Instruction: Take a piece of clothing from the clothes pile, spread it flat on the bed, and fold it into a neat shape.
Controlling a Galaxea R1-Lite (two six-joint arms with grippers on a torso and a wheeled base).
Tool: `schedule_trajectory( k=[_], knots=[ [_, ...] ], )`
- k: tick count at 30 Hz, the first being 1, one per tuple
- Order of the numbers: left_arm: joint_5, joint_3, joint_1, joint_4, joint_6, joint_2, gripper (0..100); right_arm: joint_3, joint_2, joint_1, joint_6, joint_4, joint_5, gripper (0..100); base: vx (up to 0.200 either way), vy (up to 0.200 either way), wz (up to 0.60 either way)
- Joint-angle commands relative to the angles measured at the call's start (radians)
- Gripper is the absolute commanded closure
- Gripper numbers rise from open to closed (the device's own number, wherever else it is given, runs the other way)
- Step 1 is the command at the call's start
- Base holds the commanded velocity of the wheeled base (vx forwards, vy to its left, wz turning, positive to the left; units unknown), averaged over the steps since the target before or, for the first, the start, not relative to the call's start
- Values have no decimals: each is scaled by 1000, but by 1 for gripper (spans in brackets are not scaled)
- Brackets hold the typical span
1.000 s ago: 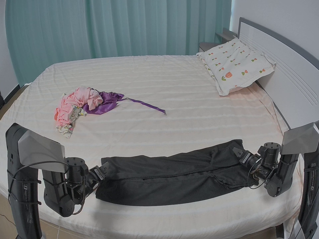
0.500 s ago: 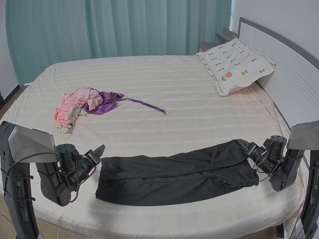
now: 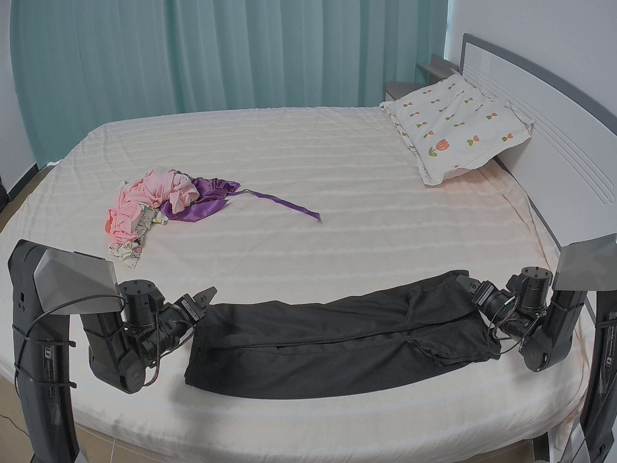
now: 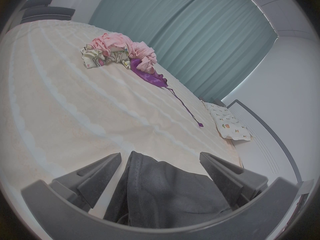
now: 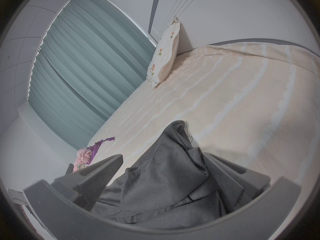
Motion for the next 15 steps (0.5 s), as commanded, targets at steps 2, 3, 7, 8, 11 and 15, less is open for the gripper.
schedule_trajectory(
  k=[2, 3, 7, 8, 11, 15],
  knots=[
    [-6, -36, 2, 16, -2, 36, 0, -4, 7, 6, 1, -1, 0, 0, 0, 0, 0],
    [-6, -42, 2, 22, -2, 42, 0, -3, 9, 6, -1, -1, 0, 0, 0, 0, 0],
    [-6, -67, 3, 36, -2, 67, 0, -4, 14, 7, 1, -1, 0, 0, 0, 0, 0],
    [-6, -68, 3, 39, -2, 70, 0, -4, 14, 7, 1, -1, 0, 0, 0, 0, 0],
    [-6, -84, 3, 62, -2, 72, 0, -6, 15, 9, 1, -1, 0, 0, 0, 0, 0],
    [3, -93, 14, 65, -2, 70, 100, -6, 15, 9, 1, -3, 0, 0, 0, 0, 0]
  ],
)
